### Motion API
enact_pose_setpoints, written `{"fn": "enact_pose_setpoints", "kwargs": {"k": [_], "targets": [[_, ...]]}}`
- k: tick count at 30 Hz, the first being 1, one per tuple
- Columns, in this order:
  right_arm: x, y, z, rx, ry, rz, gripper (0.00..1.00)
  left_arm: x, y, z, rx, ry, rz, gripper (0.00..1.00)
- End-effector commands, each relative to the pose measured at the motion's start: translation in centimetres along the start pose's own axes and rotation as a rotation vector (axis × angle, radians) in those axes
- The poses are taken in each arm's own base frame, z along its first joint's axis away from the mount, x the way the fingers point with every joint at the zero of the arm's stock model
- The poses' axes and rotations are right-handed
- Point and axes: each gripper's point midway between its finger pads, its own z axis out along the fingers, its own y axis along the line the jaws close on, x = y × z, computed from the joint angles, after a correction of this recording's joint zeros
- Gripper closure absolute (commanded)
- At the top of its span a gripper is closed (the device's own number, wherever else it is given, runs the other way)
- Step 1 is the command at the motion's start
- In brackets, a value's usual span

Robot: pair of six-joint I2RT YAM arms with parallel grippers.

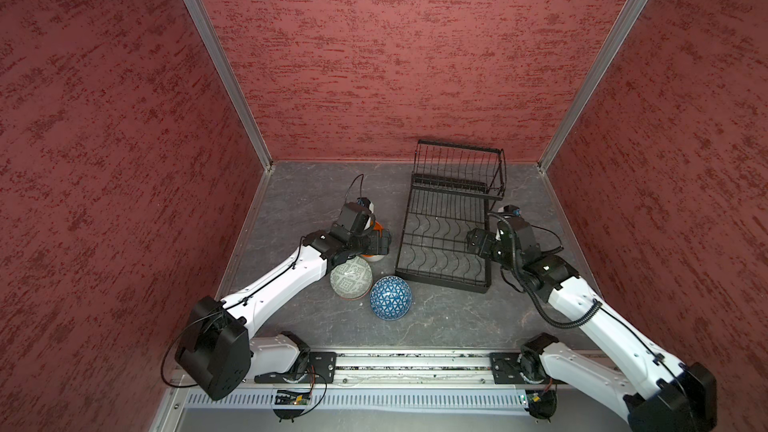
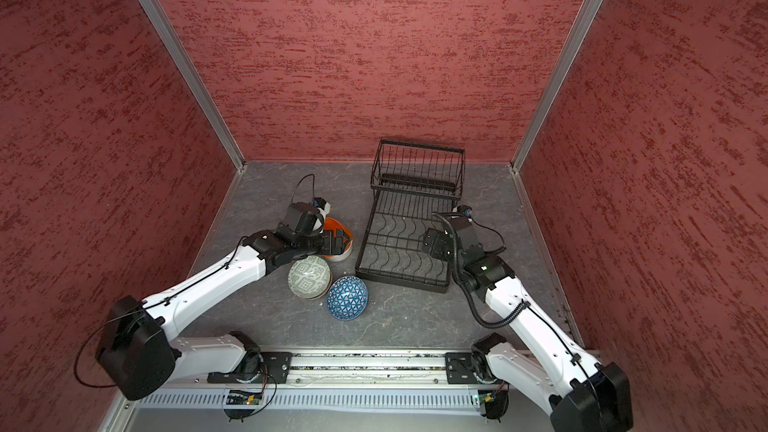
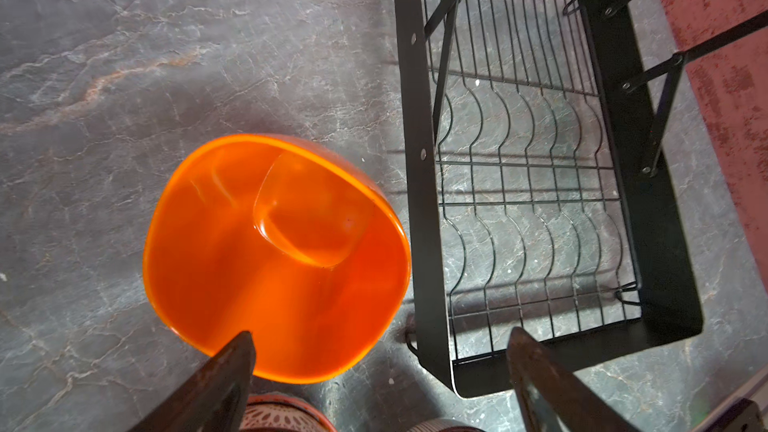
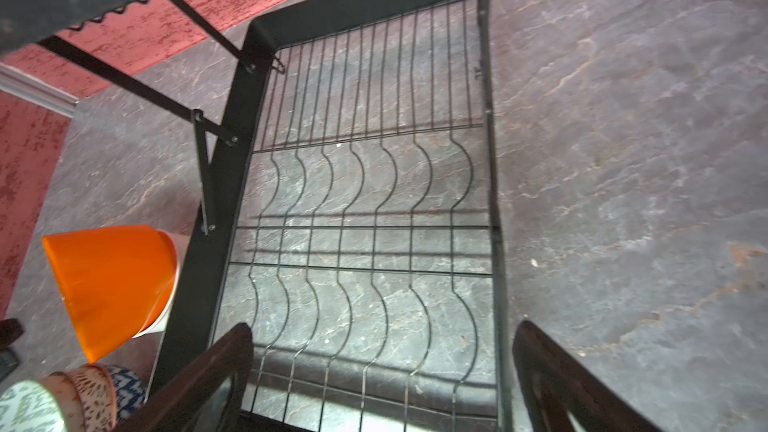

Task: Load the bowls into the dish rack
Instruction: 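Reach the left gripper to the orange bowl while the right gripper moves over the rack, then grasp the orange bowl rim with the left gripper and lift it off the white bowl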

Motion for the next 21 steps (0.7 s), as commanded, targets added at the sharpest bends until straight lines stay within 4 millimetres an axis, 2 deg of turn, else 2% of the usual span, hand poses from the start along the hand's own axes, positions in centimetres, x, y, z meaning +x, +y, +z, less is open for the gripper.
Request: {"fn": "enact_pose_setpoints", "kwargs": {"k": [1, 8, 21], "targets": [[-1.2, 1.5, -0.2, -0.012, -0.032, 0.009, 0.01, -0.3, -0.3, 0.3, 0.004, -0.01, 0.005, 0.11], [-0.8, 3.6, 1.0, -0.029, -0.011, -0.029, 0.01, -0.9, -0.6, 1.2, -0.001, -0.004, 0.009, 0.27], [-0.1, 5.5, 2.2, -0.058, 0.006, -0.051, 0.01, -0.6, -0.5, 2.6, -0.131, 0.042, 0.137, 0.4]]}}
